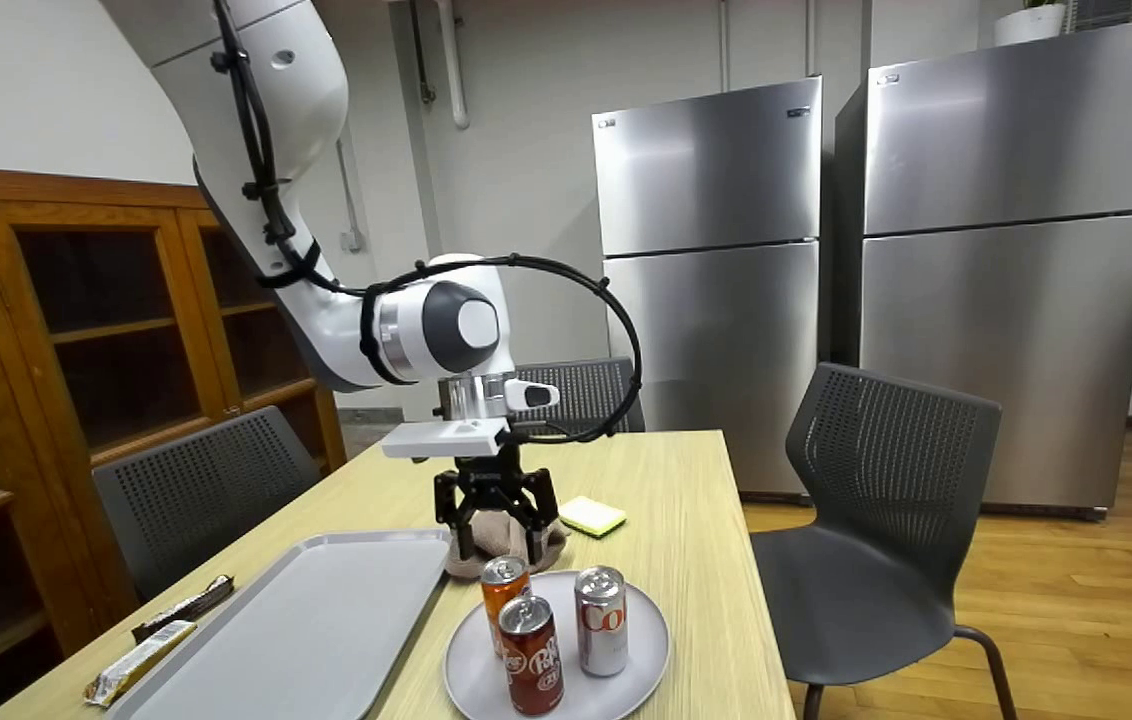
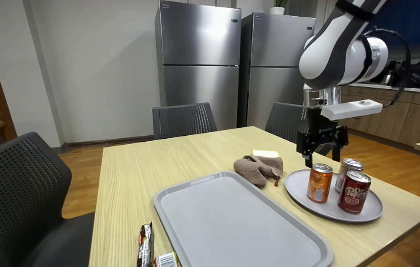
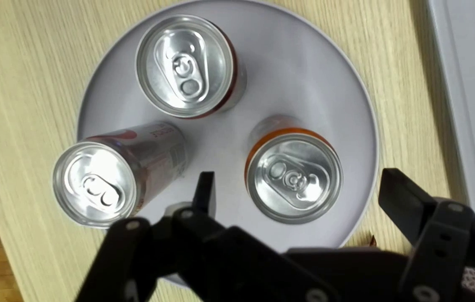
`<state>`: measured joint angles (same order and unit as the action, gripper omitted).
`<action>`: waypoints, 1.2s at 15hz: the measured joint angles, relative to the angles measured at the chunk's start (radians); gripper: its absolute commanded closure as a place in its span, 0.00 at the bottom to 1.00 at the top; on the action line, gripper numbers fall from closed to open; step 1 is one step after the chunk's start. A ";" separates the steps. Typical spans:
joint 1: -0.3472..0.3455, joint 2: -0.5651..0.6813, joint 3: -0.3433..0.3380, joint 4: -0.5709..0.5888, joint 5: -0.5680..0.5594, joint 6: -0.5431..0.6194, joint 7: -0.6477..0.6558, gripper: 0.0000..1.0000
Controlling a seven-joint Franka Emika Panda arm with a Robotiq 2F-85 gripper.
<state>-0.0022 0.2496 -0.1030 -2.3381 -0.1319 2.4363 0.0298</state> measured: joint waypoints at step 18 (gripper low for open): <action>0.000 0.072 0.001 -0.003 -0.012 0.085 0.001 0.00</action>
<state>-0.0020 0.3216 -0.1021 -2.3409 -0.1443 2.5214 0.0308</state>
